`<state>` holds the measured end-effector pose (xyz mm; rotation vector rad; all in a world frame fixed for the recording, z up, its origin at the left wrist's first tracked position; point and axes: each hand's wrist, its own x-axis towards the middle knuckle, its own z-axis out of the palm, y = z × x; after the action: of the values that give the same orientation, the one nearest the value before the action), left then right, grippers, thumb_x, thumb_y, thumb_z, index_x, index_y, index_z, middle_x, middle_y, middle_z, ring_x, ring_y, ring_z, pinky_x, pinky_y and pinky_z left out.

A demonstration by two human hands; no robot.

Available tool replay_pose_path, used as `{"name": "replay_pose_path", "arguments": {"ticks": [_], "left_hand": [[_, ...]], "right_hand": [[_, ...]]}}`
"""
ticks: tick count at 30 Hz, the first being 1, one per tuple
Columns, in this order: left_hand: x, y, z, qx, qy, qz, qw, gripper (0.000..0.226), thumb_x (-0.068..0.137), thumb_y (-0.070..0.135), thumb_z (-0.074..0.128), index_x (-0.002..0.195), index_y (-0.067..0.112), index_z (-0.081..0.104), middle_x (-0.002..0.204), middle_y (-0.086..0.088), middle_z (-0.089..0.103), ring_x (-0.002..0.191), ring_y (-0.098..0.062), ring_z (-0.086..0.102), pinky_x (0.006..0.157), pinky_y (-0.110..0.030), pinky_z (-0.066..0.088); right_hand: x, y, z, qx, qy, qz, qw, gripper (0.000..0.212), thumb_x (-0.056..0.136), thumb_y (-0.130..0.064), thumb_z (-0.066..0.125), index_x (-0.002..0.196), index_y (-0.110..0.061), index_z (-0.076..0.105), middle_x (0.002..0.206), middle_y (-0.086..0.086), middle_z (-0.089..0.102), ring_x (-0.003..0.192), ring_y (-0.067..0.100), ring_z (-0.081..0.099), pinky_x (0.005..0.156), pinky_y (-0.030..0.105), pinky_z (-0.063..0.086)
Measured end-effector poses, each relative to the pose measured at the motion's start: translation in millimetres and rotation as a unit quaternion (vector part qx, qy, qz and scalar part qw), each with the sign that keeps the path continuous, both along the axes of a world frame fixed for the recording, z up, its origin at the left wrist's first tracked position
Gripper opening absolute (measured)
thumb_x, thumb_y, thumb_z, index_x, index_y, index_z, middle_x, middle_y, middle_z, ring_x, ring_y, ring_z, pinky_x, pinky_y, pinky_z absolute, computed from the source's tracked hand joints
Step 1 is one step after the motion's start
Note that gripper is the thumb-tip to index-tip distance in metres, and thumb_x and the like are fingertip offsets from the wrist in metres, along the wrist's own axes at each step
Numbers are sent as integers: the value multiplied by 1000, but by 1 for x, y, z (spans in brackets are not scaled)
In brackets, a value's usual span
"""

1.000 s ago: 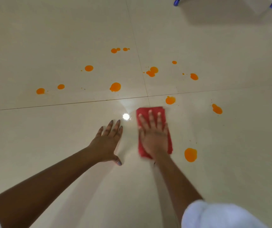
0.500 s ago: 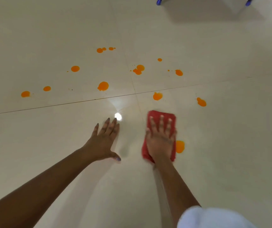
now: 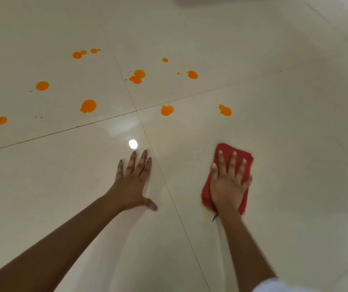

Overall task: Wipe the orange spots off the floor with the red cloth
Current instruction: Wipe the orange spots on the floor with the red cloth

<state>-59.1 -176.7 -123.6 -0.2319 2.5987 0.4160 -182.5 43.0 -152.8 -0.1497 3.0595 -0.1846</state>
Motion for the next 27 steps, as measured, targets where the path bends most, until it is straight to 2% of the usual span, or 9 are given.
{"name": "replay_pose_path", "arguments": {"ticks": [2, 4, 7, 11, 14, 17, 20, 24, 27], "left_hand": [[-1, 1, 3, -7, -6, -1, 1000, 134, 60, 74, 62, 140, 12, -26, 144, -2, -41, 133, -29, -38, 108, -48, -20], [-2, 3, 4, -22, -12, -2, 1000, 135, 59, 75, 61, 141, 11, -25, 147, -4, -38, 135, -29, -35, 110, -50, -15], [-5, 0, 10, -43, -17, -16, 999, 131, 61, 75, 60, 143, 12, -20, 150, -5, -34, 137, -28, -30, 112, -51, -11], [8, -6, 12, -47, -14, -49, 998, 128, 63, 74, 59, 144, 13, -20, 145, -4, -37, 137, -23, -31, 113, -48, -11], [15, -2, 9, -18, -12, -48, 999, 130, 63, 69, 65, 144, 12, -19, 141, -3, -41, 135, -22, -34, 114, -46, -10], [12, 2, 10, -26, -31, -44, 998, 133, 63, 65, 68, 142, 11, -23, 143, -5, -42, 135, -26, -34, 112, -48, -12], [8, 2, 11, -33, -31, -52, 998, 132, 63, 69, 65, 142, 11, -23, 147, -7, -38, 135, -24, -35, 111, -48, -14], [-5, 9, 12, -15, -15, -26, 999, 130, 63, 71, 63, 144, 13, -20, 149, -5, -34, 137, -22, -32, 112, -46, -14], [-26, 22, 8, -17, 9, -6, 1000, 129, 63, 74, 60, 144, 13, -20, 150, -6, -33, 137, -22, -31, 111, -46, -16]], "right_hand": [[65, -6, 2, -17, 30, -10, 999, 53, 92, -44, 24, 144, -33, 21, 152, 9, 27, 140, 37, 18, 104, 63, 19], [107, -29, 5, -24, 1, 99, 995, 53, 91, -44, 27, 143, -31, 29, 150, 10, 32, 138, 39, 24, 102, 62, 23], [53, -55, 6, 4, -14, 229, 973, 53, 91, -46, 21, 143, -37, 28, 151, 4, 30, 140, 35, 22, 106, 61, 18], [-4, -1, 2, 10, -30, 72, 997, 51, 95, -49, 17, 145, -40, 14, 157, 1, 13, 144, 30, 4, 110, 57, 7], [67, 23, 6, 8, -4, -27, 1000, 53, 96, -44, 24, 147, -33, 15, 156, 9, 15, 142, 36, 7, 108, 62, 15], [136, -3, 5, -4, 1, 112, 994, 55, 92, -46, 28, 144, -28, 28, 151, 12, 29, 138, 42, 22, 102, 65, 23], [88, -21, 3, 2, 8, 257, 966, 52, 92, -47, 28, 143, -36, 29, 151, 6, 30, 139, 37, 23, 106, 61, 21], [8, 20, 3, 31, -21, 98, 994, 55, 91, -53, 14, 144, -41, 19, 155, 2, 20, 143, 32, 11, 110, 56, 14], [41, 38, 7, 11, -18, -12, 1000, 55, 92, -50, 19, 145, -37, 21, 155, 6, 22, 142, 35, 12, 108, 60, 17]]}}
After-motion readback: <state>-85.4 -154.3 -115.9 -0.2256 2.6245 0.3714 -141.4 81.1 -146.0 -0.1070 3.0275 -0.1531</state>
